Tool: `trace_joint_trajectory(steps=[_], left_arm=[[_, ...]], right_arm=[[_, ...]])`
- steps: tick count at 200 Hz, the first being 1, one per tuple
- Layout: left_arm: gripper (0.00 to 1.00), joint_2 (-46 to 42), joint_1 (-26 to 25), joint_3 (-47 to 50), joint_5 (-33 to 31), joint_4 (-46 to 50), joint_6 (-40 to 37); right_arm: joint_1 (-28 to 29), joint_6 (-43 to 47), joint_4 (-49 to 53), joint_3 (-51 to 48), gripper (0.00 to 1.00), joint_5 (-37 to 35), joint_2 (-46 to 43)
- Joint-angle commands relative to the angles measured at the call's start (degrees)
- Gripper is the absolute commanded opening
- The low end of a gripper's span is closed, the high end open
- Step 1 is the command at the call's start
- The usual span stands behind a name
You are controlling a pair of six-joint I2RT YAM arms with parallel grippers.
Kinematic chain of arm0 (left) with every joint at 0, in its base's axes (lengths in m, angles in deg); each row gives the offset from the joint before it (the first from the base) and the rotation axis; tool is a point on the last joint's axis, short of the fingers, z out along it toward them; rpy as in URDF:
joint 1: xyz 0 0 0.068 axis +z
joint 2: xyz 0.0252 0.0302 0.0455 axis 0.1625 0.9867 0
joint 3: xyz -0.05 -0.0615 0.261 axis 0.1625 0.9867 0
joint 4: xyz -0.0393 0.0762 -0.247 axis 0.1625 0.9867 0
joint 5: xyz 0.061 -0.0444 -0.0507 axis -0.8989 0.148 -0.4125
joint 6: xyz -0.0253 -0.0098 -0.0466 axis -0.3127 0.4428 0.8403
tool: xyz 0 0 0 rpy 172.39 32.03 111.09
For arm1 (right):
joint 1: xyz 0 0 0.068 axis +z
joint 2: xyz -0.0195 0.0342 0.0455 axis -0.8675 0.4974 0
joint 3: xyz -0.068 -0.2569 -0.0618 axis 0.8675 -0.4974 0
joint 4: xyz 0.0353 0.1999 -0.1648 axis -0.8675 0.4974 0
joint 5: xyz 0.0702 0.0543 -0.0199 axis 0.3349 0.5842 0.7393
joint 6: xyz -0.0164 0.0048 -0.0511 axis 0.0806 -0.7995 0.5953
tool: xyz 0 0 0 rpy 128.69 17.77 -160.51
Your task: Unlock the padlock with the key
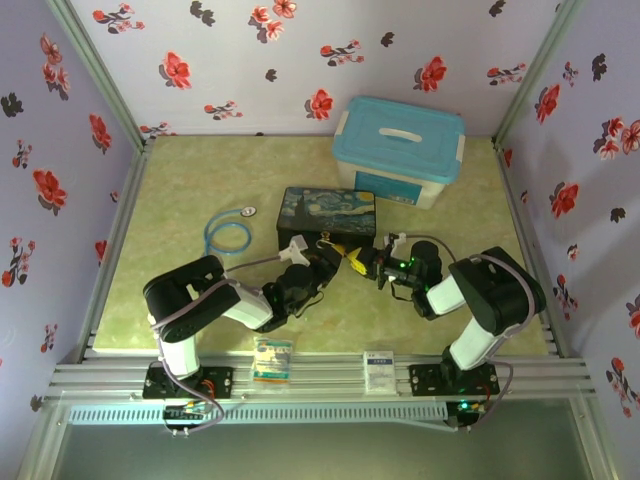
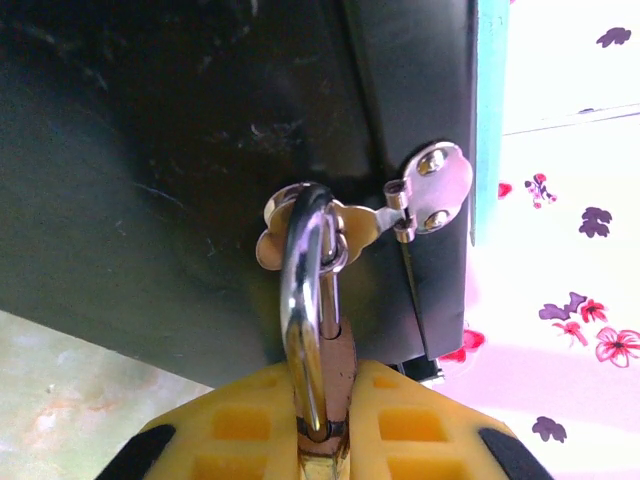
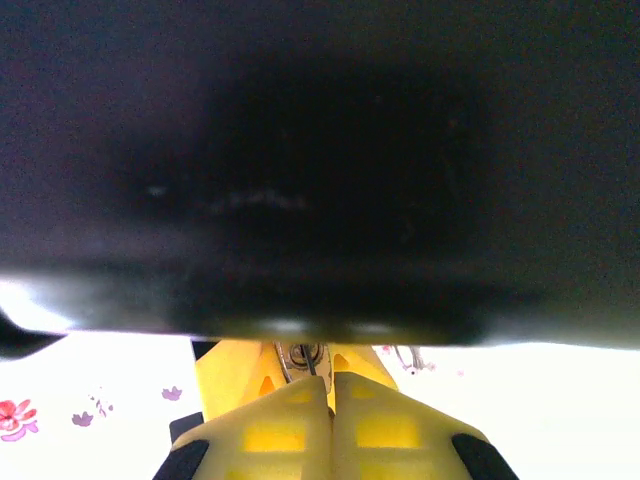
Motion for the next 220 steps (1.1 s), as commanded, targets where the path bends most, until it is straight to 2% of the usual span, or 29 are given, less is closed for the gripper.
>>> trace_joint_trajectory(steps=[1,29,86,156,167,187,220], left_arm=[[0.00,-1.0,-4.2,-4.1,16.4,-7.9,-1.5],[0.00,0.9,-4.1,-4.0,16.3,-7.9,-0.6],[0.00,3.1,-3.2,-3.6,16.0,-7.8,-0.4],[0.03,4.2,-2.4,-2.8,16.2,-7.8,0.0],[0.00,4.3,-2.4,-3.0,16.5,-7.9,-0.3],[0.00,4.2,-2.4,-2.8,17.6,-7.9,0.5],[0.00,1.6,-2.6,-2.1,21.1,-7.9,0.9]], right_arm=[[1.3,1.3,-5.5,2.1,0.00,3.7,0.4],[3.7,6.9,-3.2,-1.5,0.00,-3.4,-2.9],[8.9,7.4,-5.1,-4.2,0.00,-6.8,-3.3],[9.3,11.0,-5.4,-5.7,0.00,-5.7,-4.2],[9.3,11.6,-4.9,-5.2,0.00,-5.1,-4.2],[7.6,10.4,-5.5,-4.9,0.00,-4.5,-3.0],[0.6,10.0,-4.3,-3.9,0.03,3.2,-1.7]])
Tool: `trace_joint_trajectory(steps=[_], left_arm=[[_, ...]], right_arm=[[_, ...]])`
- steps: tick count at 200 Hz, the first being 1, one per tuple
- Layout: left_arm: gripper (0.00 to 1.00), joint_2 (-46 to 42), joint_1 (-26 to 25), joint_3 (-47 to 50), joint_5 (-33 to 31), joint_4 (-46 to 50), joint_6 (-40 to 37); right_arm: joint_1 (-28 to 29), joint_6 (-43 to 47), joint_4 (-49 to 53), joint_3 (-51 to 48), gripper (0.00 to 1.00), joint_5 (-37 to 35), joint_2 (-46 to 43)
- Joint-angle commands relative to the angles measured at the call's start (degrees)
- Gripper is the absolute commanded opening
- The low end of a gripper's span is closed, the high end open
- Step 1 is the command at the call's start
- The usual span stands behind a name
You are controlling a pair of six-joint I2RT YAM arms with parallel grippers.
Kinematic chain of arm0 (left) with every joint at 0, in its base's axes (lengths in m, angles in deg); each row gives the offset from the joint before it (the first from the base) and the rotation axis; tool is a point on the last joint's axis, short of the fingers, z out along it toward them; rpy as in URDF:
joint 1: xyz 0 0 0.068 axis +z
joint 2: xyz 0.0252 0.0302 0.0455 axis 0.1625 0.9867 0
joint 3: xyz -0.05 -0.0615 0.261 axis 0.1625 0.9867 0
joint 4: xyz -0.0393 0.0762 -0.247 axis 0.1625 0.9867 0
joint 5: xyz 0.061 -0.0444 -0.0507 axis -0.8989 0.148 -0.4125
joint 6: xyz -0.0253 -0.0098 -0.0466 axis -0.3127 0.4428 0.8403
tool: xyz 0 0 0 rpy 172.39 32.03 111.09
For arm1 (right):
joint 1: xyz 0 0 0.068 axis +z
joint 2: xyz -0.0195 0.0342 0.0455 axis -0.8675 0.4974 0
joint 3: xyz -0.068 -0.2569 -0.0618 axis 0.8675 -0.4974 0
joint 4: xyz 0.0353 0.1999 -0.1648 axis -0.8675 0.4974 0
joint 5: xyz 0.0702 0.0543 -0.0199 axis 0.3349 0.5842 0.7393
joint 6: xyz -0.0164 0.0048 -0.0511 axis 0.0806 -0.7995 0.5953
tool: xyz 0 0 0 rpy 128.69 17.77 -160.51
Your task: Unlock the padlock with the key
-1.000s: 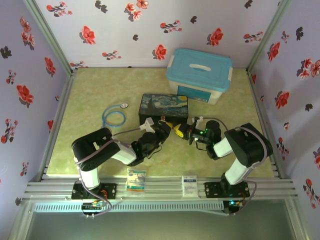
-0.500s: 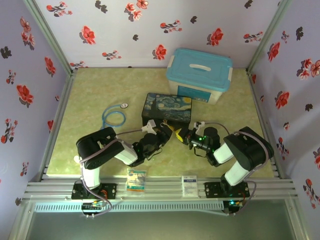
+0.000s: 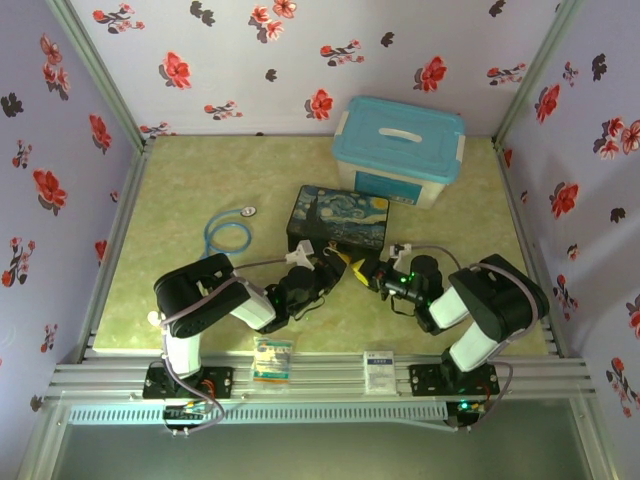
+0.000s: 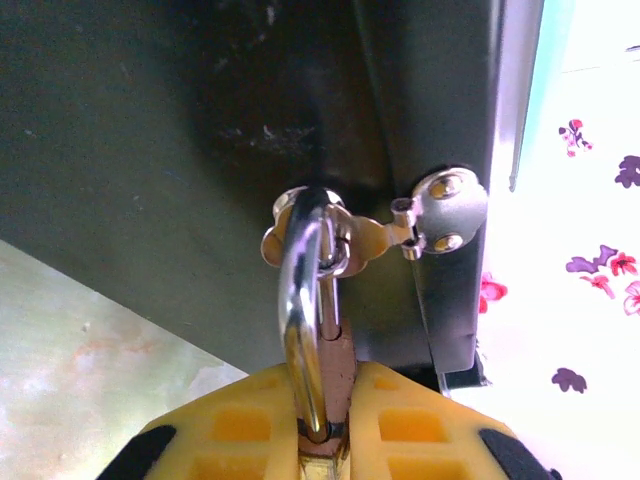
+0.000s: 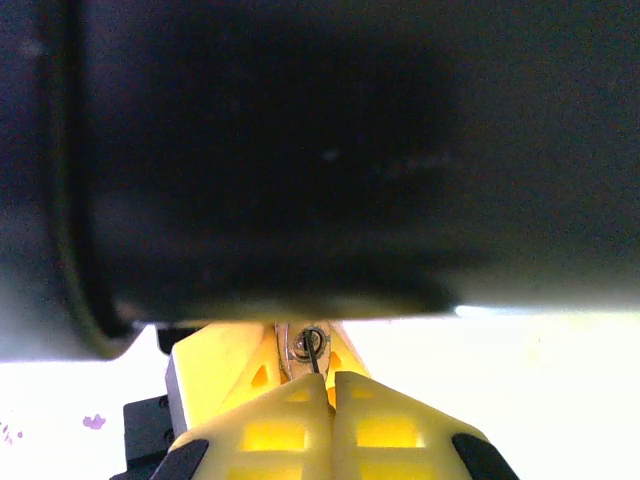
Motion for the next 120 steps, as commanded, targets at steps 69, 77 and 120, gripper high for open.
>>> trace_joint_trajectory(steps=[69,77,120], left_arm=[[0.00,-3.2,-2.3,-1.9,14.3,-6.9,-0.2],[0.00,-3.1,-2.3,-1.6,14.0,-6.9,-0.2],[0.00,-3.1,-2.2,-1.1,13.4,-6.9,0.1]], right_arm=[[-4.0,0.7,-4.5,2.6,0.00,12.2,5.4],[-4.2,0.7,-4.5,2.2,0.00,11.8,5.1],[-4.8,0.8,-4.5,1.9,0.02,11.6,4.7]])
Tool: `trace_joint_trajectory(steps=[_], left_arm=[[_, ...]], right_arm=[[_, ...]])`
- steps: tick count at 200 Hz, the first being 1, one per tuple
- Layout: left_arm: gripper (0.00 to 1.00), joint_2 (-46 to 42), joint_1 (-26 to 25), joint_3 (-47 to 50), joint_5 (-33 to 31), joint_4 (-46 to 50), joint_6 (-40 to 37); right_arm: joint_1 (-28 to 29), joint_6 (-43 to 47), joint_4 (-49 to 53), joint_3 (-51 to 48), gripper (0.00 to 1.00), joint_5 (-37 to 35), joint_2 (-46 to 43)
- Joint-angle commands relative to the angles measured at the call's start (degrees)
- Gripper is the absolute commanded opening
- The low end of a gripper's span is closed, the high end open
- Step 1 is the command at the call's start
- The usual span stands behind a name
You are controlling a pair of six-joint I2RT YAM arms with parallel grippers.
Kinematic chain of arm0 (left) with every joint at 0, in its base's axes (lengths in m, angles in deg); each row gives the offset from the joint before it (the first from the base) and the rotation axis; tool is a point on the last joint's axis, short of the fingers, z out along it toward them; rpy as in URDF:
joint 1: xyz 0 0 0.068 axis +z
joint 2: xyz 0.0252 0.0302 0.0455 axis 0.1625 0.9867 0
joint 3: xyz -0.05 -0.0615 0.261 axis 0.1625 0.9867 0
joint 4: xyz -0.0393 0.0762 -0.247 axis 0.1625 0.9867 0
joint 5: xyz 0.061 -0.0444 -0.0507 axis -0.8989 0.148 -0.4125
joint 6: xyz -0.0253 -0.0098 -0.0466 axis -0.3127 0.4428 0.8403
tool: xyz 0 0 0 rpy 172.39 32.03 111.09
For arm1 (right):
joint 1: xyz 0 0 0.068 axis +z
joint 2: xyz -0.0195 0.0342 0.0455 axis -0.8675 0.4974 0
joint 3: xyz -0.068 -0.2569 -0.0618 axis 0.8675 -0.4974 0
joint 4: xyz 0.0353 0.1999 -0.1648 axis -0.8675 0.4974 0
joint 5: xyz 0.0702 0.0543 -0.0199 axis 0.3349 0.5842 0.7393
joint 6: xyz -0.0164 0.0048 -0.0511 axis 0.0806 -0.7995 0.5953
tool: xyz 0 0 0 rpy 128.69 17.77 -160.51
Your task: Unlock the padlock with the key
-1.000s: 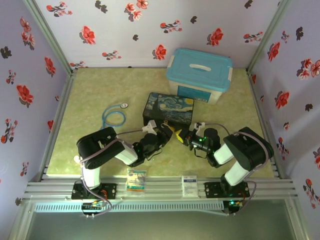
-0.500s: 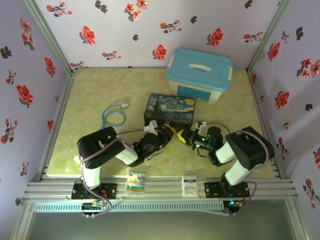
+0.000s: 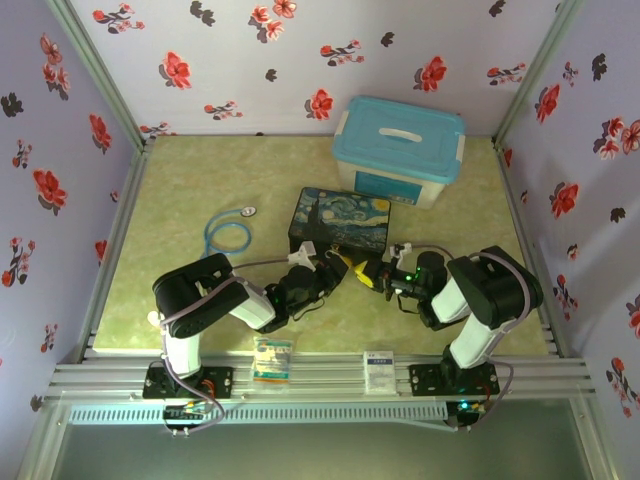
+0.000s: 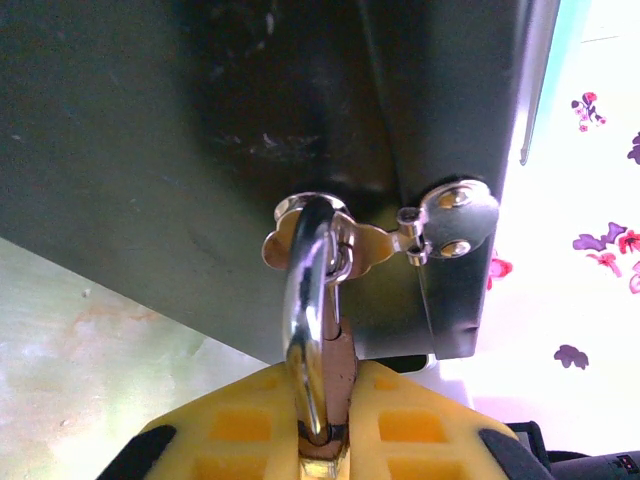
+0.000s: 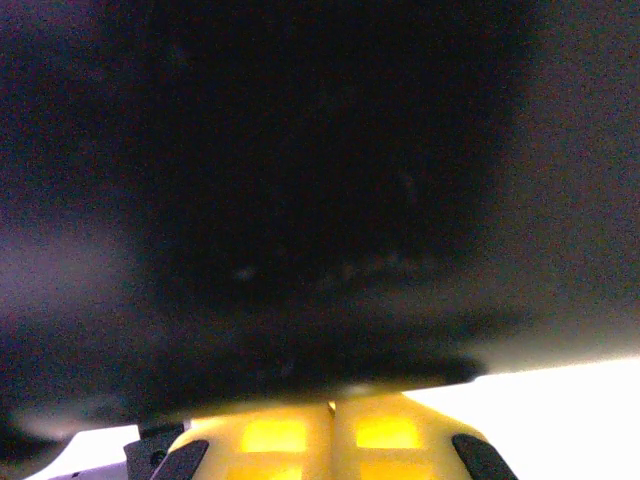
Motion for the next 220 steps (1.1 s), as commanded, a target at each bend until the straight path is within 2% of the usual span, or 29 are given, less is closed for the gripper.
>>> trace_joint_trajectory(steps=[1,15,42,76,123,135,180,220], left_arm=[[0.00,-2.7,-2.4,-1.1,10.6,-8.3,-0.1],[0.00,-2.8,-2.4,-1.1,10.6,-8.3,0.0],[0.00,-3.0,-2.4,-0.9,10.4,-8.3,0.2],[0.00,-2.4,-2.4,-0.7,10.1,-8.3,0.6],[0.00,-1.9,-2.3,-0.5,9.4,-8.3,0.6],[0.00,-1.7,-2.3,-0.4,9.2,-8.4,0.8],[0.00,-2.4,-2.4,-0.4,9.5,-8.3,1.1],[0.00,-3.2,-3.5,-0.3,10.9,-8.4,1.7]], right_arm=[[0.2,0.8,-2.4,1.0,0.02,0.8,0.2],[0.0,1.0,-2.4,1.1,0.03,0.7,0.9],[-0.5,1.4,-2.4,1.0,0.09,0.9,1.0],[-1.2,1.1,-2.4,1.3,0.09,1.9,0.8],[-1.5,0.9,-2.4,0.8,0.09,1.8,-0.8],[-1.4,0.9,-2.4,0.5,0.00,1.6,-1.0],[-2.8,2.4,-2.4,0.4,0.00,1.3,0.4],[-6.1,2.8,-2.4,3.1,0.00,4.3,2.2]])
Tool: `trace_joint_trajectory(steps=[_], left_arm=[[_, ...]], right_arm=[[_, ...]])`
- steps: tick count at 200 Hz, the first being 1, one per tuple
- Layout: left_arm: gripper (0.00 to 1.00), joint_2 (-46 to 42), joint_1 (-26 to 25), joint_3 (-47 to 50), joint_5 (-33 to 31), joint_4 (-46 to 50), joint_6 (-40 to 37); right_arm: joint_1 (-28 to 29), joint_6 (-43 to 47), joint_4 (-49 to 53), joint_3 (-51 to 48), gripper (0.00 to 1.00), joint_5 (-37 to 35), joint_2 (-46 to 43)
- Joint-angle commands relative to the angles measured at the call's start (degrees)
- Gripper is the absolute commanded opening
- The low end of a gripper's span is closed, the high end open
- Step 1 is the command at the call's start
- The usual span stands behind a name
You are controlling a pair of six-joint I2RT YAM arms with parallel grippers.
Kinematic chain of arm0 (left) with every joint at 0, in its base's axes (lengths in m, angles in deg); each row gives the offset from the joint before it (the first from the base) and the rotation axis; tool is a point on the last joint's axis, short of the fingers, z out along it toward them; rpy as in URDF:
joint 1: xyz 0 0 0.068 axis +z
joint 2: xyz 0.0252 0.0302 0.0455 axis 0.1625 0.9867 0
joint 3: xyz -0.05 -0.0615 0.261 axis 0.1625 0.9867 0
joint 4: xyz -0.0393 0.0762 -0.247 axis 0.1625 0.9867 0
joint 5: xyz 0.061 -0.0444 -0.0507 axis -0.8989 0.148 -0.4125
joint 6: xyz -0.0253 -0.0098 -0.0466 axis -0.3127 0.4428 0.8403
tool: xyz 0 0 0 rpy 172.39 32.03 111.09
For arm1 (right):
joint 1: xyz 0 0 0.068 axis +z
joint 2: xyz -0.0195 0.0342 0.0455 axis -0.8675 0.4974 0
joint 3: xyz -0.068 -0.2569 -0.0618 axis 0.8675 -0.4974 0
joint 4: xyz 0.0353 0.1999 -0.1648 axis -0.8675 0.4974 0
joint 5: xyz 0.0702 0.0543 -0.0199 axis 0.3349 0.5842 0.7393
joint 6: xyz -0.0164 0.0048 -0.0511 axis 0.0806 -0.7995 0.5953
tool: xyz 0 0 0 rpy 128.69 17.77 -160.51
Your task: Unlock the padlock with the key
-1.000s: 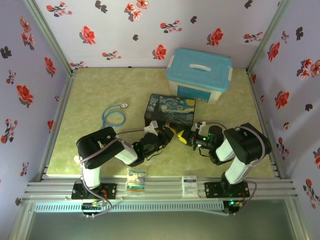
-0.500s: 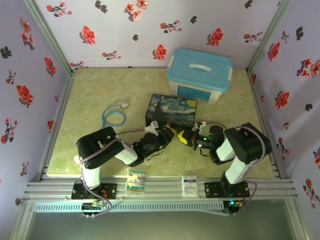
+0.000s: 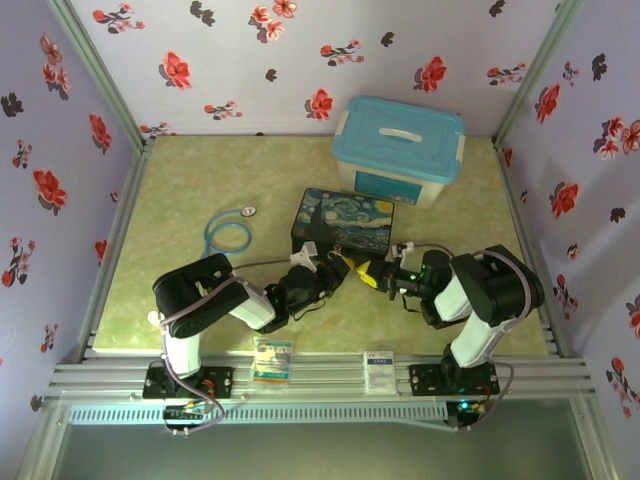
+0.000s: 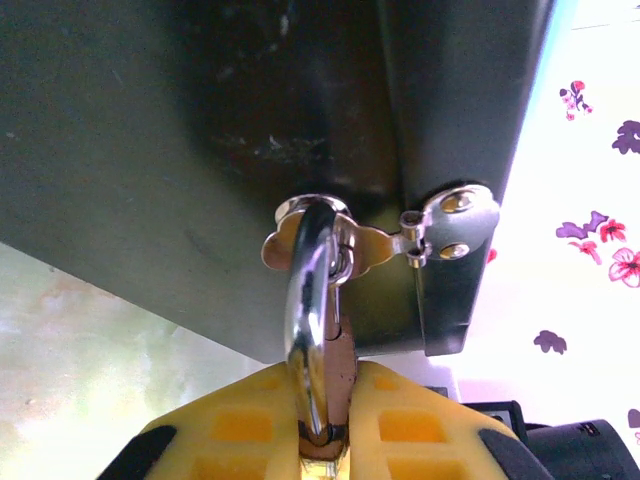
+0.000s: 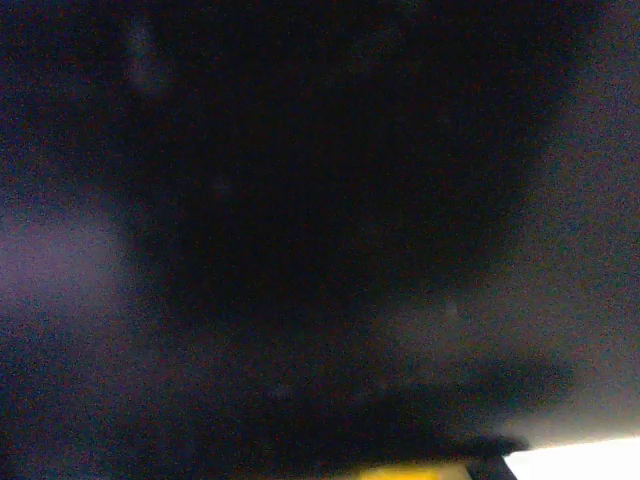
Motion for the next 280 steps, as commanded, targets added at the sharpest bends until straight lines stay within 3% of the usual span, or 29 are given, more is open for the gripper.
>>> trace_joint_trajectory(steps=[1,80,115,160,176,202,255,280], left_arm=[[0.00,-3.2,-3.4,-0.4,8.8,-7.2,0.3],[0.00,0.1,-5.0,-5.0,12.1,-7.4,1.5],[0.00,-2.7,-4.8,-2.7,12.2,-7.5,0.8],[0.00,-6.1,-4.8,-2.8,13.5,-7.5,2.7],[0.00,-6.6,-4.6,-3.4,14.2,-7.5,3.0],[0.00,-6.3,-4.5,-3.3,14.7,-7.5,3.5],[0.00,-5.3,-4.7,-3.0,16.1,-7.4,1.8],[0.00,-2.6,-4.5,-3.5,16.1,-7.4,1.7]], right_arm=[[-1.9,1.5,-1.6,3.1,0.00,-1.9,1.5],[1.2,2.9,-1.6,4.9,0.00,-2.7,-3.3],[-1.9,6.4,4.5,4.6,0.00,-2.5,-8.0],[-2.9,11.6,5.4,5.0,0.00,-2.2,-6.4],[-3.1,10.2,-1.5,4.3,0.00,-1.2,-3.7],[-3.3,11.7,-1.6,4.9,0.00,-1.8,-3.8],[-3.5,5.6,-1.6,9.5,0.00,1.9,-7.1],[0.1,4.7,-1.6,9.5,0.00,1.7,-9.9]])
